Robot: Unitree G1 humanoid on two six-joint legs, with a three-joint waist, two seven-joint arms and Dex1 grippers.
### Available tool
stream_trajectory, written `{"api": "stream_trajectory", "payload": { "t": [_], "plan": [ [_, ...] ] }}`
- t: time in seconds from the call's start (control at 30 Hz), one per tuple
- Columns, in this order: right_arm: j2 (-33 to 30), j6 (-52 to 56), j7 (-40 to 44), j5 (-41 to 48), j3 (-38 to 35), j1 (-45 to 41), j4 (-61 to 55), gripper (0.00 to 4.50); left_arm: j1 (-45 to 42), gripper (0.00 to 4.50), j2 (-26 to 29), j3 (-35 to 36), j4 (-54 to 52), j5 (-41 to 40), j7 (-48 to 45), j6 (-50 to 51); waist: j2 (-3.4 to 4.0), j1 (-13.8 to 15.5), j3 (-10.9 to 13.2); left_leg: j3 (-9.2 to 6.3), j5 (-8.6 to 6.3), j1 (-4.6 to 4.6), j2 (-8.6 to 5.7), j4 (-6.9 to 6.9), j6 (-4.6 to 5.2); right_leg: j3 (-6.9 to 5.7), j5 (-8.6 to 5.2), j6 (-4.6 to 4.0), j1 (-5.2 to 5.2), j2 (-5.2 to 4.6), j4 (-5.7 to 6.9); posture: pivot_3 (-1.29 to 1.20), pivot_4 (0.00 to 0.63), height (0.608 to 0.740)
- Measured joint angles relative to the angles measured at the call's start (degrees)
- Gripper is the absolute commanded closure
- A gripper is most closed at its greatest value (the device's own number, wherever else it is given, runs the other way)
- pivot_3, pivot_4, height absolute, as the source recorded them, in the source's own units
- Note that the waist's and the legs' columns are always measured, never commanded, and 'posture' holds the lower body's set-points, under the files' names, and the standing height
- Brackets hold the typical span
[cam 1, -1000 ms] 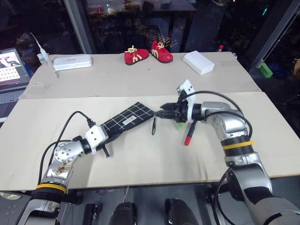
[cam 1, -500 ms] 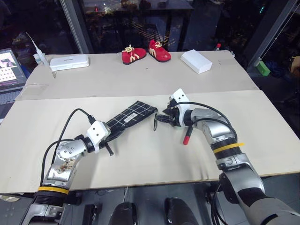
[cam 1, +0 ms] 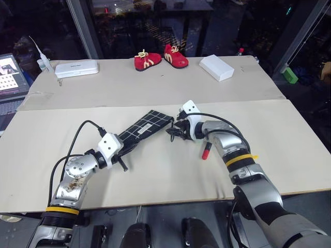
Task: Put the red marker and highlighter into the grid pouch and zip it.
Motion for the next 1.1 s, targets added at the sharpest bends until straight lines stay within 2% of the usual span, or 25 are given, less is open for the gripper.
{"api": "stream_trajectory", "payload": {
  "t": [0.37,0.4,0.63,0.97,1.1],
  "plan": [
    [-1.33,-2.33,1.55,0.59,-2.87,-5.74,2.78,1.69,0.12,4.50,-0.60,2.04,-1.76,-1.46,1.03,1.90,0.01,-0.23,0.00,-0.02,0.00,0.01,0.02,0.00,0.00,0.00,0.01,0.00,0.00,0.04,0.01,0.00,0.150,0.740],
    [-0.92,-2.33,1.85,0.54,-2.50,-5.15,2.77,2.19,0.12,4.50,-0.67,2.07,-1.76,-1.46,1.03,2.08,0.00,-0.23,0.00,-0.02,0.00,0.01,0.02,0.00,0.00,0.00,0.01,0.00,0.00,0.02,0.01,0.00,0.150,0.740],
    [0.43,-2.32,3.38,0.47,-0.71,-2.77,2.08,4.44,0.12,4.50,-1.15,2.08,-1.83,-1.47,1.09,2.32,0.00,-0.19,0.00,-0.03,0.00,-0.01,0.01,0.00,0.00,0.00,0.01,0.01,-0.01,-0.01,0.01,0.00,0.150,0.740],
    [0.85,-2.13,6.45,0.42,1.65,-1.68,-2.05,4.44,0.07,4.50,-1.94,2.08,-1.82,-1.46,1.09,2.35,0.00,-0.19,0.00,-0.04,0.00,-0.01,0.01,0.00,-0.01,0.00,0.01,0.01,-0.01,0.00,0.01,0.00,0.150,0.740],
    [2.10,-0.45,9.13,0.70,3.92,-1.27,-7.68,4.44,-0.16,4.50,-2.01,2.07,-1.80,-1.45,0.99,2.35,0.01,-0.24,0.00,-0.06,0.00,-0.01,0.03,0.00,-0.01,0.00,0.01,0.01,-0.02,0.06,0.03,0.00,0.150,0.740]
  ]
}}
